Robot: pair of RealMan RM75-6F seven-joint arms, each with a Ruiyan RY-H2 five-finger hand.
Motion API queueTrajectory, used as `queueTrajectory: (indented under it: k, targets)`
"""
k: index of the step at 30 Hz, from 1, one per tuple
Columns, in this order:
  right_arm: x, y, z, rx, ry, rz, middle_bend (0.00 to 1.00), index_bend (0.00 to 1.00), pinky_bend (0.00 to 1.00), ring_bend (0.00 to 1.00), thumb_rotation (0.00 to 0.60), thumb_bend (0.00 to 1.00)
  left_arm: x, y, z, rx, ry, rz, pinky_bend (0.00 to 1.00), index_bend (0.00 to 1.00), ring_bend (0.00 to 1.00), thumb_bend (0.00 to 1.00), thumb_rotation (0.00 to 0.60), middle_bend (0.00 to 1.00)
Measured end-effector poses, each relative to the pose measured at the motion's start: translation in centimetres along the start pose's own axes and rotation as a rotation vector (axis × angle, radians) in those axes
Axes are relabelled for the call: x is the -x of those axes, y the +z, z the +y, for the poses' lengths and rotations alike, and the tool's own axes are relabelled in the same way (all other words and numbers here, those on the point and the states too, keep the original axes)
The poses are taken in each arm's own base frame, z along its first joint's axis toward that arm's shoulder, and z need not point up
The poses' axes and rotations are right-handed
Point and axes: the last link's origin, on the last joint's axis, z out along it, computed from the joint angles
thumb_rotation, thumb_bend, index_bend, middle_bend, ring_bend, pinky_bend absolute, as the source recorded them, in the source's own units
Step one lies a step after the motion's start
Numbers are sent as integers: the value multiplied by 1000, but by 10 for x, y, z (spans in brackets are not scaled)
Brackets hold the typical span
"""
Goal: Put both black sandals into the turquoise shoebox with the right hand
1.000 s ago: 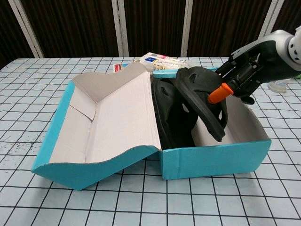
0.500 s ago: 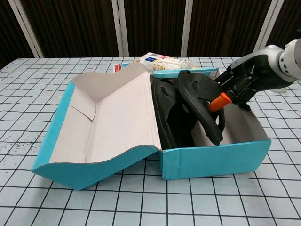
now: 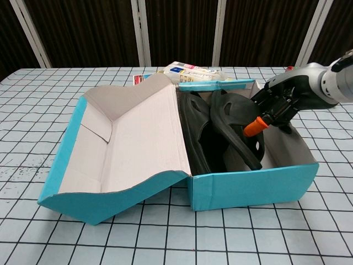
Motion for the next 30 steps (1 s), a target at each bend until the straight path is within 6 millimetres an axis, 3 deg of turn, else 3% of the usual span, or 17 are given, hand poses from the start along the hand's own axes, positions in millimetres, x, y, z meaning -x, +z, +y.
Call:
queueTrajectory:
  k: [30]
  targets:
    - [27,20,26,43,-174,77,463,626,709,805,600,686,0,0,0,4,-4,-3,131,165,32,373,600,56]
